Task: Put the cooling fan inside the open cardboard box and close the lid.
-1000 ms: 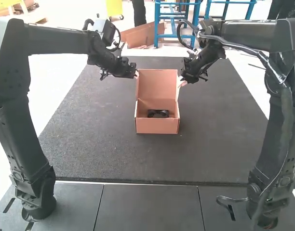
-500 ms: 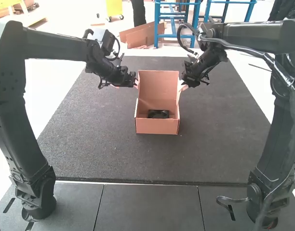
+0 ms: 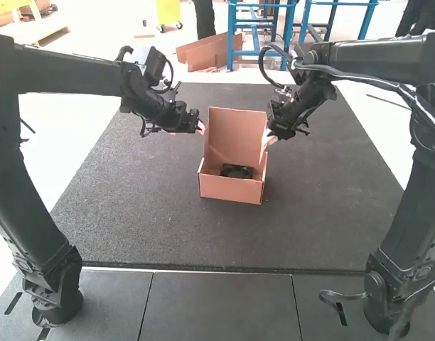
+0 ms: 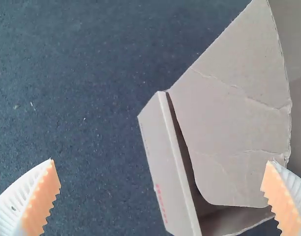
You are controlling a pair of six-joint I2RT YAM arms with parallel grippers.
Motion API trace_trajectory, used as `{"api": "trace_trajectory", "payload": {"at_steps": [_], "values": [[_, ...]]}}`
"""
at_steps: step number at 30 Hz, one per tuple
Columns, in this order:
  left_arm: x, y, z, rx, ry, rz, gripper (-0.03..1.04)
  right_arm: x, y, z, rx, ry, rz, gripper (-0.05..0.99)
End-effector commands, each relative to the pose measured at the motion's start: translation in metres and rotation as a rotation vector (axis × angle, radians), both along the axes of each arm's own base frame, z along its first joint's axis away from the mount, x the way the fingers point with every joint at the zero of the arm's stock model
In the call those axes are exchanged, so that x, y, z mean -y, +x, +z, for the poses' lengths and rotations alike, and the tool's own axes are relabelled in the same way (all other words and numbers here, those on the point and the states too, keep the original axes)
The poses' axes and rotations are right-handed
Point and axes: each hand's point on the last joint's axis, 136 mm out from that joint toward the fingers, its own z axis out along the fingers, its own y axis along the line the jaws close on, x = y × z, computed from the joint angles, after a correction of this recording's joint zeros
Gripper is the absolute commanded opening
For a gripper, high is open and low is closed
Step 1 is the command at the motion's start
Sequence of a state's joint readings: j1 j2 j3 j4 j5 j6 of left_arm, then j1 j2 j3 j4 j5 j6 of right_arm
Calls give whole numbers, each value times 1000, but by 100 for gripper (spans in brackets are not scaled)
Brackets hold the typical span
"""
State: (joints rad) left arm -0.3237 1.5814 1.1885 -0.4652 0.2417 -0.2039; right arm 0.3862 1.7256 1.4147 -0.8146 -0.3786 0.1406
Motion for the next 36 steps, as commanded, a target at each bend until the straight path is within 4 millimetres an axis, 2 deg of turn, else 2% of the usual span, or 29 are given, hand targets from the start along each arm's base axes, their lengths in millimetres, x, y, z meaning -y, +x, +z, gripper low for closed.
{"api": "trace_trajectory", "payload": {"at_steps": [1,8,11,13,16,18,21,24,27,29,32,36], "values": [[12,-14,9,11,-37,-44,97,-6,-9,13,35,17,36,-1],[32,-36,4,-33,-93,-132,97,-3,-17,6,16,7,38,-1],[33,-42,-2,-43,-79,-143,97,0,-20,-2,10,-13,50,-1],[32,-48,-4,-54,-62,-149,97,9,-21,-11,20,-68,56,-1],[15,-54,-16,-58,42,-130,97,17,-22,-20,28,-118,69,-1],[6,-58,-11,-43,65,-120,97,17,-23,-21,25,-119,69,-1],[-5,-53,21,72,59,-80,97,16,-20,-18,35,-114,64,-1],[-29,-32,59,247,72,18,97,12,-12,-11,59,-95,48,-1],[-50,-22,79,326,88,92,97,8,-5,0,86,-75,39,-1],[-65,-18,77,333,132,138,97,7,0,6,104,-66,37,-1],[-77,-15,69,338,160,163,97,5,7,15,133,-54,31,-1],[-81,-14,58,341,182,170,97,4,16,26,170,-39,21,-1]]}}
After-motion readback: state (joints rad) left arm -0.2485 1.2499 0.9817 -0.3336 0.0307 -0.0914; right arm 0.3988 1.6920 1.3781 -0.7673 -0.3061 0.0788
